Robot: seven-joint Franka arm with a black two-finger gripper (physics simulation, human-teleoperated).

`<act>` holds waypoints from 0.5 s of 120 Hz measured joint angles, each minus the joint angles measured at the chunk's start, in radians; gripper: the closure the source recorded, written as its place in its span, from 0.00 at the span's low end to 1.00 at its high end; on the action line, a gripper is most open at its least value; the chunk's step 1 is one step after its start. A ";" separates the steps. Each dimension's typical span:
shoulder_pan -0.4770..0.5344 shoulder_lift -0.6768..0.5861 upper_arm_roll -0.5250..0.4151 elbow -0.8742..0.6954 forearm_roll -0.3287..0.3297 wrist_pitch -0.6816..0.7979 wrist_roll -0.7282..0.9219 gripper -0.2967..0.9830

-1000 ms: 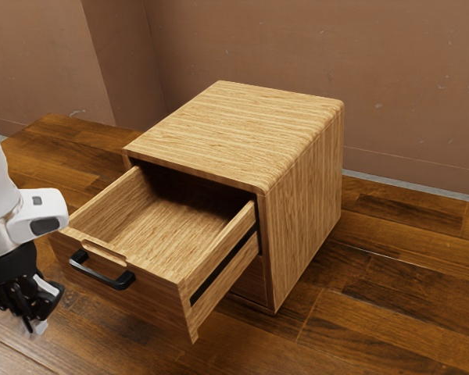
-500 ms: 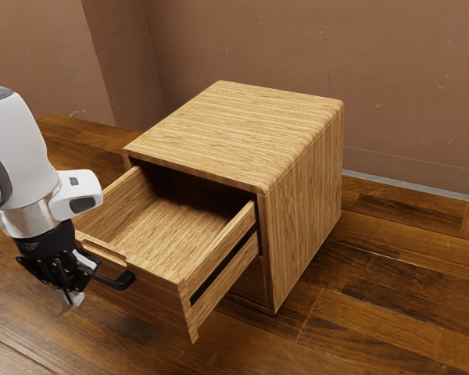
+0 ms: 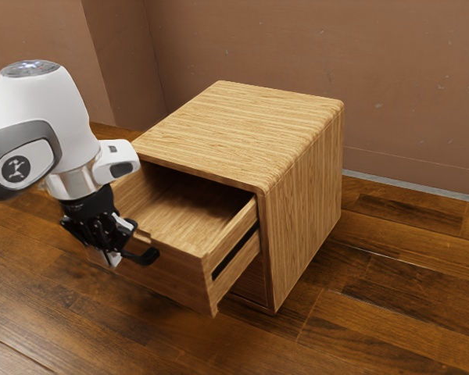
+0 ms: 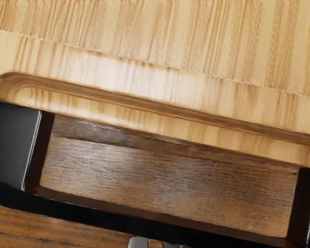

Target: Push the drawer handle with one arm to close the drawer

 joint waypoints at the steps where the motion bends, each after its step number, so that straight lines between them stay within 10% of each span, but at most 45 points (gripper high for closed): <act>1: 0.000 0.007 0.001 0.002 0.001 0.004 0.001 0.82; 60: 0.001 0.332 0.056 0.250 0.090 0.146 0.042 0.83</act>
